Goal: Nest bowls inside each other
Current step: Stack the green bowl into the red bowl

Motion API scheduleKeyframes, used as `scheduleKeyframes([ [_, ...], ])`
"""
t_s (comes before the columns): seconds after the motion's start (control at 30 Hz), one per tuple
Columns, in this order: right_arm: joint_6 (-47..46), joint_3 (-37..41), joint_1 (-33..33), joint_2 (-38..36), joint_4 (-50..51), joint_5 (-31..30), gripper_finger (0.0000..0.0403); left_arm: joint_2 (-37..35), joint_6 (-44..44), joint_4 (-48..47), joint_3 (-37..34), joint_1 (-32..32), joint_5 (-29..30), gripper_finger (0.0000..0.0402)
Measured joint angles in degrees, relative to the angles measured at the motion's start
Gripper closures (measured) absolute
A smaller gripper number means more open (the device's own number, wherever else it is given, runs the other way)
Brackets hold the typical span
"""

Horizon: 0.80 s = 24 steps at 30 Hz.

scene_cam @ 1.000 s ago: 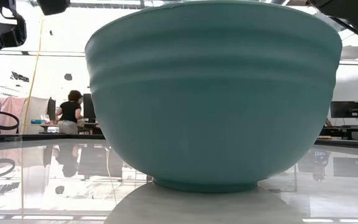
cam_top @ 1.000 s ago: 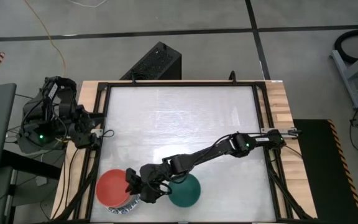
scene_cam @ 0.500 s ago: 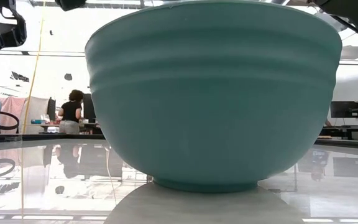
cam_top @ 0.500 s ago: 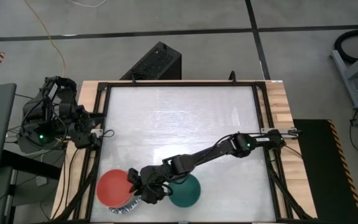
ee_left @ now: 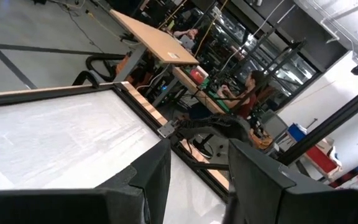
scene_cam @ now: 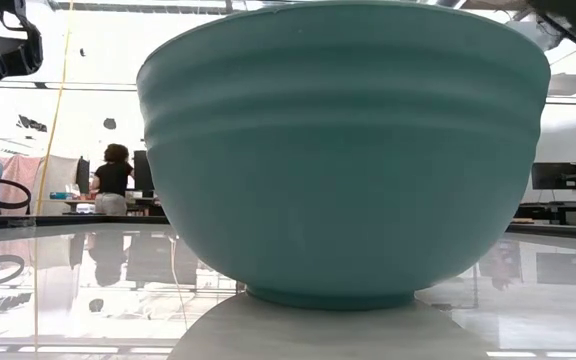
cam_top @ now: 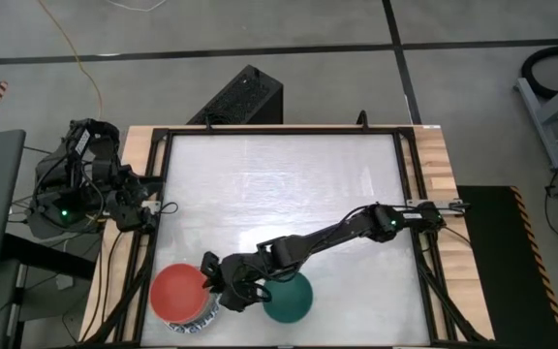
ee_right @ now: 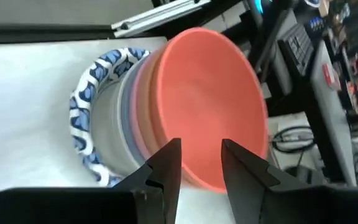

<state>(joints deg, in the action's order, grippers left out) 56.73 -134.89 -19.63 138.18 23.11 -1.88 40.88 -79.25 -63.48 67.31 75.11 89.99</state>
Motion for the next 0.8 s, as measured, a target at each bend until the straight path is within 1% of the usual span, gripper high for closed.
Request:
scheduleKeyframes([
  [0.07, -2.4, 0.0, -0.2, -2.3, 3.3, -0.8, 0.0269, 0.0, -0.3, 0.0, 0.0, 0.0, 0.0, 0.0253],
  [0.17, -13.3, 0.0, 0.9, -6.0, 13.5, 0.3, 0.0268, 0.0, -0.6, 0.0, 0.0, 0.0, 0.0, 0.0253],
  [0.27, -25.9, -0.1, 4.0, -7.9, 28.5, 3.6, 0.0268, 0.0, -0.6, 0.0, 0.0, 0.0, 0.0, 0.0253],
  [0.33, -33.7, 0.0, 6.3, -7.9, 39.5, 7.4, 0.0268, 0.0, -0.6, 0.0, 0.0, 0.0, 0.0, 0.0253],
  [0.4, -41.2, 0.1, 8.0, -7.7, 50.6, 9.3, 0.0268, 0.0, -0.6, 0.0, 0.0, 0.0, 0.0, 0.0253],
  [0.43, -44.1, 0.7, 8.6, -7.7, 55.4, 9.3, 0.0268, 0.0, -0.6, 0.0, 0.0, 0.0, 0.0, 0.0253],
  [0.5, -46.5, 3.6, 9.7, -7.9, 61.8, 9.3, 0.0268, 0.2, -0.5, 0.0, 0.0, 0.0, 0.0, 0.0253],
  [0.57, -46.8, 7.5, 10.2, -8.1, 63.7, 9.3, 0.0268, 0.5, -0.4, 0.0, 0.0, 0.0, 0.0, 0.0253],
  [0.63, -47.4, 11.4, 10.3, -8.5, 62.2, 9.3, 0.0268, 0.8, -0.5, 0.0, 0.0, 0.0, 0.0, 0.0253],
  [0.8, -49.5, 20.9, 8.4, -15.2, 59.1, 9.0, 0.0268, 1.5, -2.8, 0.2, 0.0, 0.0, -0.1, 0.0253],
])
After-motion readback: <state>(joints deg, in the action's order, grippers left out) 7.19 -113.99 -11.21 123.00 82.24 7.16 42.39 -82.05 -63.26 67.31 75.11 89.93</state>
